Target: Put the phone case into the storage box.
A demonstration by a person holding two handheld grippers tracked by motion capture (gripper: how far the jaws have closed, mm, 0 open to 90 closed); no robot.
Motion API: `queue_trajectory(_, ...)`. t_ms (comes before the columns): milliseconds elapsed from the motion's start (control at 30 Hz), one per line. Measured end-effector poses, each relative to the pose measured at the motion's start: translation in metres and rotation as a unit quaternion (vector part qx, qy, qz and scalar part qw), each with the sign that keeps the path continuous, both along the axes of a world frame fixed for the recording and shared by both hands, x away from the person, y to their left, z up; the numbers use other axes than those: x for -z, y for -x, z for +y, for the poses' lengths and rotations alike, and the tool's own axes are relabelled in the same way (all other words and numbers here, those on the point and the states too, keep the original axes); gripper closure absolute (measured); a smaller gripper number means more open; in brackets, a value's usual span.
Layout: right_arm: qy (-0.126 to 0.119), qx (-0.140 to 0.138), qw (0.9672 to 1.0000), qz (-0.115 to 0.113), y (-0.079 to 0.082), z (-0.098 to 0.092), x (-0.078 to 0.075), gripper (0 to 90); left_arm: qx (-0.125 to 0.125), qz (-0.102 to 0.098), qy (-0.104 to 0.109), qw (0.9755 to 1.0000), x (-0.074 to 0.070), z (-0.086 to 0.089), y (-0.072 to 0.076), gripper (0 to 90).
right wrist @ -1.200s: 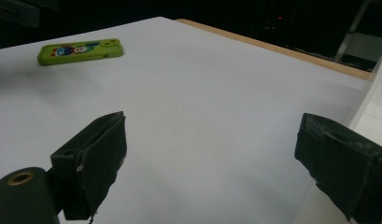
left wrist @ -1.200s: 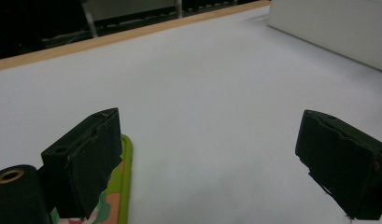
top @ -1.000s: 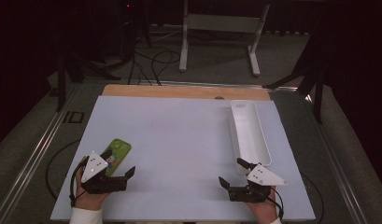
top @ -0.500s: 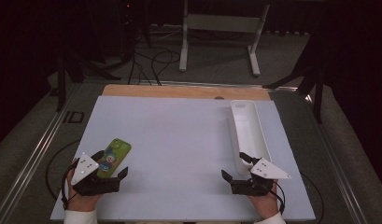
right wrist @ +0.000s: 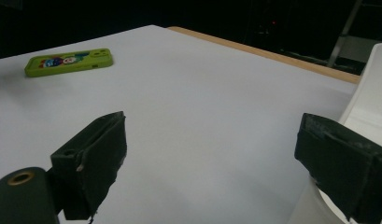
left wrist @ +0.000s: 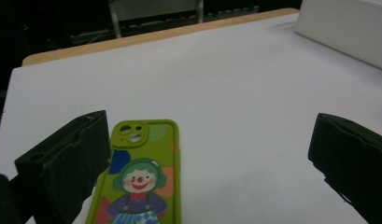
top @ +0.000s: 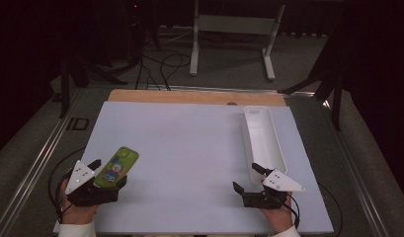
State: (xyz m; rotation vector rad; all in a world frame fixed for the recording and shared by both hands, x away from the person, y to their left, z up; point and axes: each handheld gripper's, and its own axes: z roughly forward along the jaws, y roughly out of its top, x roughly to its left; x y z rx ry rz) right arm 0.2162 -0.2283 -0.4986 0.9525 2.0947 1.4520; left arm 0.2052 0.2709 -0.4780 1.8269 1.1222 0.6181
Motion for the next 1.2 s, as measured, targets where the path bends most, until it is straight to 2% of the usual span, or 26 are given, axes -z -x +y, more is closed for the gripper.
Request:
queue_trajectory(67,0.002,-0.001,1.0000,-0.001,0.000,0.000,0.000,9.2,-0.002,0.006,-0.004,1.0000,-0.001,0.002,-0.002,0.2)
queue_trajectory(167,0.004,0.000,1.0000,-0.002,0.001,0.000,0.000,9.3,-0.009,0.017,-0.028,0.9994,-0.002,0.004,-0.005,0.3)
queue_trajectory(500,0.004,0.002,1.0000,-0.004,0.000,-0.001,0.000,9.2,-0.027,0.049,-0.051,0.9971,-0.001,0.011,-0.014,0.2)
queue_trajectory(600,0.001,0.005,1.0000,-0.005,0.001,-0.001,-0.001,9.2,-0.035,0.067,-0.065,0.9950,0.000,0.012,-0.019,0.2)
queue_trajectory(667,0.001,0.007,0.9999,-0.007,0.001,-0.003,-0.002,9.3,-0.041,0.078,-0.061,0.9942,0.001,0.012,-0.022,0.3)
queue_trajectory(833,-0.002,0.012,0.9999,-0.007,0.001,-0.004,-0.003,9.3,-0.042,0.098,-0.075,0.9915,0.001,0.011,-0.031,0.3)
queue_trajectory(933,-0.002,0.011,0.9999,-0.008,0.001,-0.004,-0.003,9.2,-0.044,0.106,-0.097,0.9886,0.002,0.008,-0.035,0.2)
queue_trajectory(1000,-0.002,0.011,0.9999,-0.009,0.001,-0.004,-0.003,9.3,-0.042,0.110,-0.100,0.9881,0.003,0.008,-0.037,0.2)
queue_trajectory(1033,-0.002,0.011,0.9999,-0.009,0.001,-0.004,-0.003,9.3,-0.040,0.121,-0.109,0.9859,0.005,0.007,-0.041,0.2)
queue_trajectory(1067,-0.003,0.012,0.9999,-0.009,0.001,-0.004,-0.003,9.2,-0.039,0.125,-0.113,0.9850,0.007,0.007,-0.042,0.2)
queue_trajectory(1167,-0.002,0.013,0.9999,-0.007,0.001,-0.004,-0.003,9.3,-0.038,0.137,-0.119,0.9827,0.010,0.007,-0.046,0.2)
queue_trajectory(1200,-0.002,0.013,0.9999,-0.007,0.001,-0.004,-0.003,9.3,-0.038,0.137,-0.119,0.9827,0.010,0.007,-0.046,0.2)
